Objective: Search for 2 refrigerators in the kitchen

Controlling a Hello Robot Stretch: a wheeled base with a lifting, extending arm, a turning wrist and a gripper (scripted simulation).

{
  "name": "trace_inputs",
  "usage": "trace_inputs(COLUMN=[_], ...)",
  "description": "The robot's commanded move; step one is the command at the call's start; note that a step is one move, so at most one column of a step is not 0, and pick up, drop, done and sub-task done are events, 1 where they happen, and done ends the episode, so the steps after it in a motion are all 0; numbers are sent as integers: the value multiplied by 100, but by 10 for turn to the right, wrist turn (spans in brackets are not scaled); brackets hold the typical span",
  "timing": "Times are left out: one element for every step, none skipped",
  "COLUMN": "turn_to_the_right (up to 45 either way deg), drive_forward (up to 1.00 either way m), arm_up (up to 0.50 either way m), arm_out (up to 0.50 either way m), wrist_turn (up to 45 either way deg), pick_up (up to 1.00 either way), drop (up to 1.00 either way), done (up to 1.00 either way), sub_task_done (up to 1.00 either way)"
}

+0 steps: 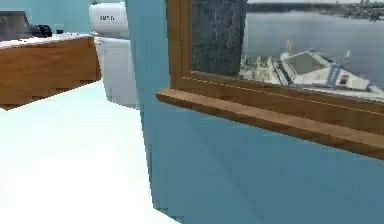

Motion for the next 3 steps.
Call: trace_inputs(turn_to_the_right=[-330,0,-270], drive_forward=[0,100,0], arm_up=[0,0,0], arm_out=[0,0,0], wrist_turn=[0,0,0], pick_up=[0,0,0], drop=[0,0,0], done=[0,0,0], sub_task_done=[0,0,0])
